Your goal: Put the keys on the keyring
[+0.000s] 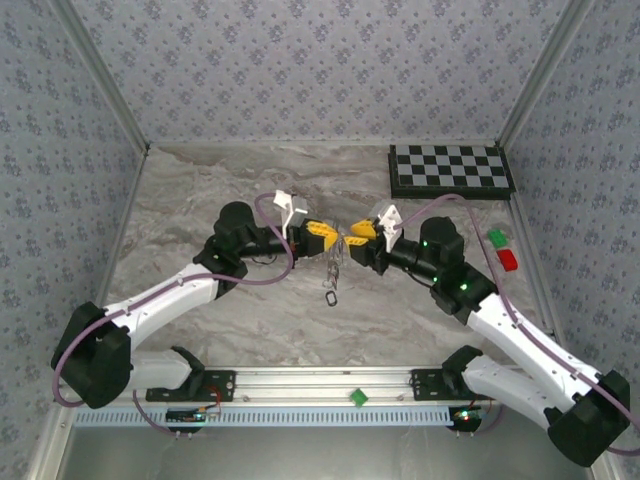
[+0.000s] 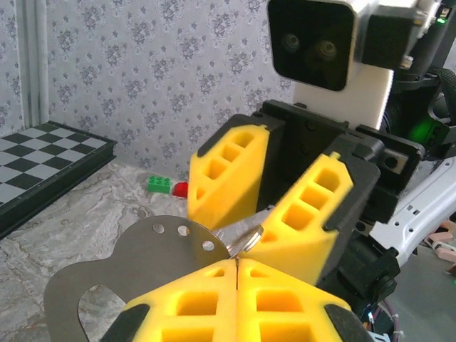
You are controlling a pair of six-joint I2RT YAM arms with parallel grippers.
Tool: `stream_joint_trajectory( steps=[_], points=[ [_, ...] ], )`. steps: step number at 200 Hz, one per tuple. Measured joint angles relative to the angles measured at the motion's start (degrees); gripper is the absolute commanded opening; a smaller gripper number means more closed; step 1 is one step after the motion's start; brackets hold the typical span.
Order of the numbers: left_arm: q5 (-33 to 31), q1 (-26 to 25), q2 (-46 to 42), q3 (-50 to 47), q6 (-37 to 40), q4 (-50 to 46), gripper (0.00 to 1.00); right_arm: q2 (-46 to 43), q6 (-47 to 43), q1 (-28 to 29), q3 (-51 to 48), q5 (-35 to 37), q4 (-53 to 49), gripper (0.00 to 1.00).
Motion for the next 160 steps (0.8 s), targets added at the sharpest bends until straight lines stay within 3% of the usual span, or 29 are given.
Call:
stream_joint_trajectory(
  steps=[75,160],
  points=[
    [1.22,-0.61,0.52,0.00,0.63,-1.16,0.00,-0.02,5.09,-5.81,0.00,-0.76,2.97,0.32],
    [-0.68,-0.61,0.52,0.00,-0.28,-0.63,0.00,2.05,12.61,-8.07,-1.70,-18.80,10.58,0.26]
  ],
)
